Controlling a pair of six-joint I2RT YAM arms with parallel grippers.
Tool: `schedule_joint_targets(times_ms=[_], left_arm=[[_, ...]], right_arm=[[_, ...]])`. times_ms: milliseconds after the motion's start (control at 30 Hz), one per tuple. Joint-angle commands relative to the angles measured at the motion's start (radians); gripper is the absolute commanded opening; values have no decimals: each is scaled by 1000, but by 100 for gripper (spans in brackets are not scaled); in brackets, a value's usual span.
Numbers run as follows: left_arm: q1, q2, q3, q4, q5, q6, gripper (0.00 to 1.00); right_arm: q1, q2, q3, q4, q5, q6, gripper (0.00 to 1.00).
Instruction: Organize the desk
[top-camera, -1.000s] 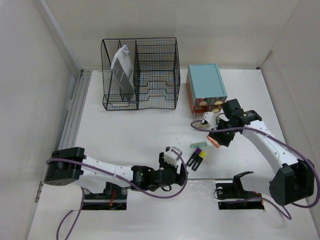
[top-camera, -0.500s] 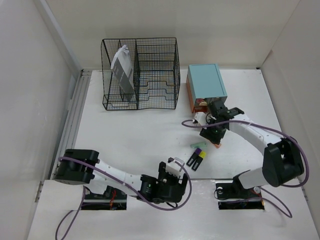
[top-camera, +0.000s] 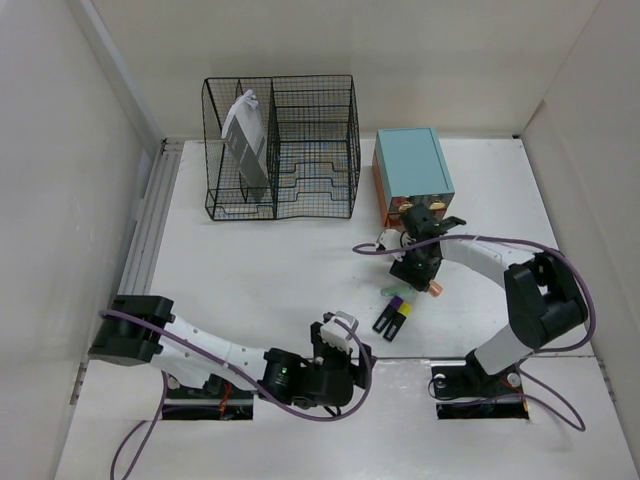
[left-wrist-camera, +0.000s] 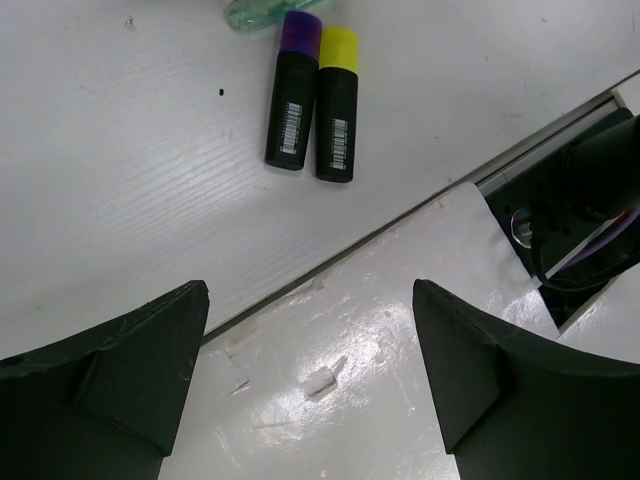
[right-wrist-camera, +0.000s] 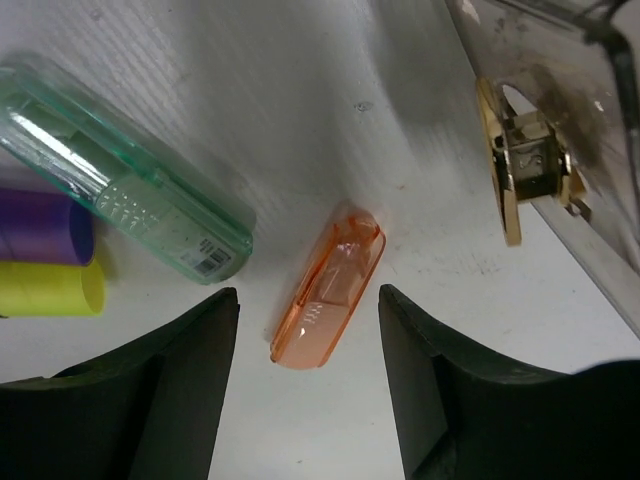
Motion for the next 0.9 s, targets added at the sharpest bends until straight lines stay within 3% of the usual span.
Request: schedule_joint_targets(times_ms=[0, 233, 300, 400, 433, 533, 733, 867], left_arm=[[-20, -29, -14, -23, -42, -20, 81], [-38, -29, -4, -59, -63, -49, 82], [-47, -29, 5, -69, -72, -50, 82], [-47, -29, 5, -78, -72, -50, 82], [-47, -29, 5, -79, -81, -50, 82], [-47, -29, 5, -79, -92, -50, 82], [-47, -11, 23, -88, -101, -50, 84], [-47, 18, 34, -79, -101, -50, 84]], right_arm=[[10, 14, -14, 59, 27, 42, 64], [10, 74, -35, 102, 45, 72, 61], [10, 83, -45, 102, 45, 72, 56], [10, 83, -45, 102, 45, 72, 36], [10, 83, -54, 102, 45, 72, 24], [10, 54, -54, 102, 45, 72, 8], [10, -87, 20, 37, -34, 52, 4], [10, -148, 173, -26, -123, 32, 4]])
